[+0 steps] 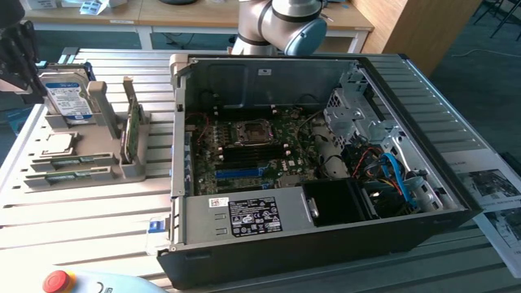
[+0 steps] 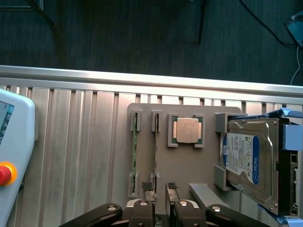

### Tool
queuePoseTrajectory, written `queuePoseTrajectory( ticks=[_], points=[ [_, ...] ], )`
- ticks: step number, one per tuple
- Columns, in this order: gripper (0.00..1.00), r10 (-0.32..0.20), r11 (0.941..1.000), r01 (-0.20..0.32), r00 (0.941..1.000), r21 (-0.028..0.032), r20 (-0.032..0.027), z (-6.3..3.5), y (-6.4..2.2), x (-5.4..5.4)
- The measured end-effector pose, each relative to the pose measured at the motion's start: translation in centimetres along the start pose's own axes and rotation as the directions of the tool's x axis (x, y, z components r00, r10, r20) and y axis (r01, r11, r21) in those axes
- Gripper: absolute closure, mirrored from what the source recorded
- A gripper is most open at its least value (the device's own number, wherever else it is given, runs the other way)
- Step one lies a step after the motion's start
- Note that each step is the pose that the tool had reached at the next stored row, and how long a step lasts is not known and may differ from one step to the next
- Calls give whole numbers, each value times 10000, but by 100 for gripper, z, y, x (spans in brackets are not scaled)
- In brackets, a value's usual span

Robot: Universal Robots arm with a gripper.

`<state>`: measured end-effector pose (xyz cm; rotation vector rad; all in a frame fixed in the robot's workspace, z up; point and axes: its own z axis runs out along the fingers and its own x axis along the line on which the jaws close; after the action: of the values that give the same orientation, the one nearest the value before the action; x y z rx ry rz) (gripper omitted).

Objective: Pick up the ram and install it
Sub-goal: 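Pick up the ram and move it above insertion slot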

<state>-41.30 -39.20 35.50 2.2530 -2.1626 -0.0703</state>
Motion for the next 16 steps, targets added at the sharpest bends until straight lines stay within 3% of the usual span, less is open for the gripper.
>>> queuePoseTrajectory(
  ticks=[16],
  points=[
    [76,0,10000,0,10000,0,0,222,-10,4]
  ],
)
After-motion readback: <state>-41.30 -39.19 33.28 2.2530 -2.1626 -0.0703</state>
